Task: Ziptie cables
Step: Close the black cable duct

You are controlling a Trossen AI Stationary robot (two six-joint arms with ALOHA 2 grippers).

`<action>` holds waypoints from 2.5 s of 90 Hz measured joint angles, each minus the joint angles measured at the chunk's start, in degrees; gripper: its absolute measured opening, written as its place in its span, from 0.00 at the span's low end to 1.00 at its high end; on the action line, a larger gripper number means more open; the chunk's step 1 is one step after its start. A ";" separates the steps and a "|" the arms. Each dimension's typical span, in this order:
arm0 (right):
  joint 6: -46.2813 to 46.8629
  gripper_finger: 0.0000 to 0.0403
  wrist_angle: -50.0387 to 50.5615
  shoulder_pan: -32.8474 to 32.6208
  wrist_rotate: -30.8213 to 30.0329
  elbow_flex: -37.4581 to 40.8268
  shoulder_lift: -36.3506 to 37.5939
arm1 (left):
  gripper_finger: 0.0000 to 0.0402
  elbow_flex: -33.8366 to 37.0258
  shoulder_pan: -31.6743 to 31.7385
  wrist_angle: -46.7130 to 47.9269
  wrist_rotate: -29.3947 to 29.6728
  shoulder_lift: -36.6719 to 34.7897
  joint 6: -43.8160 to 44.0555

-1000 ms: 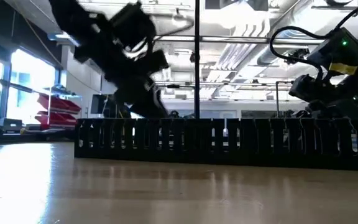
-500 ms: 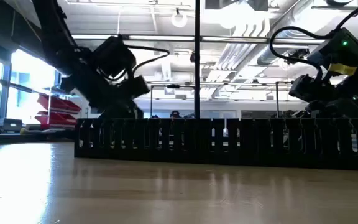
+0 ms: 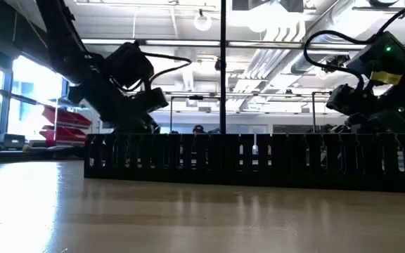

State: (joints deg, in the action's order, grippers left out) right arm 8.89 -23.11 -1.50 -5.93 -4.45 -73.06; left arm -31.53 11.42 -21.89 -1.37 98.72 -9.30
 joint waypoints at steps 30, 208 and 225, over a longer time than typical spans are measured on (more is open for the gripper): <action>0.03 0.65 0.00 0.00 0.15 0.02 0.00 | 0.62 0.18 -0.23 -0.39 -1.33 -1.51 2.46; -0.54 0.60 10.25 -0.18 -1.53 -3.41 2.60 | 0.53 -0.37 -12.38 4.97 7.51 -0.07 11.17; -0.82 0.55 10.64 -0.98 -1.60 -3.90 2.69 | 0.52 -0.62 -12.32 5.43 8.63 -1.35 10.27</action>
State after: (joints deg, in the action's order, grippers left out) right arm 8.07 -12.47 -2.47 -7.53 -8.34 -70.37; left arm -32.14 -0.90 -16.45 7.26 97.37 0.97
